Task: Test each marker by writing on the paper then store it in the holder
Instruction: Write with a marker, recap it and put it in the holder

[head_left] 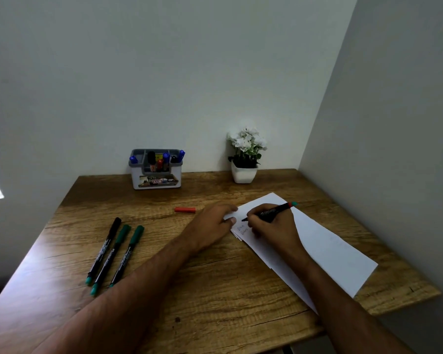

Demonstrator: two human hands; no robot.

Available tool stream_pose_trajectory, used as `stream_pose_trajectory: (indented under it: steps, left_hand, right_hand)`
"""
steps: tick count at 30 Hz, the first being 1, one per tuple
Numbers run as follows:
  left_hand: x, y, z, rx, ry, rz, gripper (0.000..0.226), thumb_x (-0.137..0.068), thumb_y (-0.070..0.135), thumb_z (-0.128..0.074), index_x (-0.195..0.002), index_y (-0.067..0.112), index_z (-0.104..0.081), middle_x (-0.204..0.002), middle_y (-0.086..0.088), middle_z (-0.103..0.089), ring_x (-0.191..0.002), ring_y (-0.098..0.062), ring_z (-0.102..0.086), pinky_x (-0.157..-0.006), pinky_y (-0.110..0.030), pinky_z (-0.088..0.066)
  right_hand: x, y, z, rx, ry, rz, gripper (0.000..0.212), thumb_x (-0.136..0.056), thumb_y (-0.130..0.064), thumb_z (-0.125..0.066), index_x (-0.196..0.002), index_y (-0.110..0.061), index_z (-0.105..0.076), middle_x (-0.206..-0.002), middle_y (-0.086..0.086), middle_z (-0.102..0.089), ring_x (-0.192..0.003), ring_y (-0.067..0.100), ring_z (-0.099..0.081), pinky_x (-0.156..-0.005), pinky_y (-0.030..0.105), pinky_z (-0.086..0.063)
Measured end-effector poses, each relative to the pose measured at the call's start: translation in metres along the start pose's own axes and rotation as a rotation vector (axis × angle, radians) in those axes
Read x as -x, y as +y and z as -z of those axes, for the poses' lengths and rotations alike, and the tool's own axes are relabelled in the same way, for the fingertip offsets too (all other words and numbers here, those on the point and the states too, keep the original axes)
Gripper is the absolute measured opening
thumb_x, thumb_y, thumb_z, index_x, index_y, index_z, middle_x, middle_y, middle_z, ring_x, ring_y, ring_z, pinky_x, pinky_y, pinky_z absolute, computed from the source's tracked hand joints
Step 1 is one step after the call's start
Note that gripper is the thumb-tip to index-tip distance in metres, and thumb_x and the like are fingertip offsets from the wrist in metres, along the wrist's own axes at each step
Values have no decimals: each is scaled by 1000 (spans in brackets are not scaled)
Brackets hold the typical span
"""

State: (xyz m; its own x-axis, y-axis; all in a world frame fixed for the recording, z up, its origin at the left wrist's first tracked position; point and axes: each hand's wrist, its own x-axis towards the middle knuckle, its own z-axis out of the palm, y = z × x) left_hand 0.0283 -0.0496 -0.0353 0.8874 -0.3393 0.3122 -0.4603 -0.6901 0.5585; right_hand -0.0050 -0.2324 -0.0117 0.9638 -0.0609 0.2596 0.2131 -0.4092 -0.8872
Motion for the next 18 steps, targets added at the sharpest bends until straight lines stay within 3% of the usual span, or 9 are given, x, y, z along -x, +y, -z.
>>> stream_pose_trajectory:
  steps: [4, 8, 12, 15, 18]
  left_hand:
    - [-1, -5, 17, -88, 102, -12, 37, -92, 17, -61, -129, 19, -60, -130, 3, -61, -119, -12, -55, -102, -32, -46]
    - [5, -26, 38, -191, 194, 39, 33, -90, 12, -61, -123, 17, -64, -123, 0, -64, -114, -13, -57, -99, -29, -47]
    - [13, -43, 49, -222, 156, 192, 30, -90, 18, -64, -120, 15, -65, -116, -3, -66, -104, -16, -61, -92, -36, -52]
    - [17, -46, 51, -244, 130, 230, 15, -91, 20, -64, -103, 16, -70, -98, 0, -68, -91, -15, -63, -83, -37, -54]
    - [19, -45, 50, -247, 134, 249, 10, -91, 19, -63, -97, 20, -71, -93, 3, -68, -85, -11, -61, -80, -36, -55]
  right_hand:
    - [-4, -16, -5, -147, -48, -6, 6, -85, -1, -73, -91, -1, -71, -78, 14, -75, -61, 23, -72, -57, 29, -60]
    - [-13, -23, -17, -110, -91, 24, 8, -85, -8, -79, -88, -1, -75, -75, 15, -73, -56, 19, -67, -51, 27, -55]
    - [-16, -26, -29, -198, -97, 34, 9, -84, -7, -79, -88, 0, -76, -73, 17, -72, -55, 18, -65, -52, 26, -54]
    - [-13, -30, -36, -318, -104, -32, 12, -89, -9, -74, -95, 1, -76, -81, 20, -73, -61, 18, -66, -56, 25, -56]
    - [-13, -31, -42, -351, -114, -75, 13, -92, -12, -70, -96, -1, -77, -83, 19, -74, -65, 18, -67, -59, 26, -58]
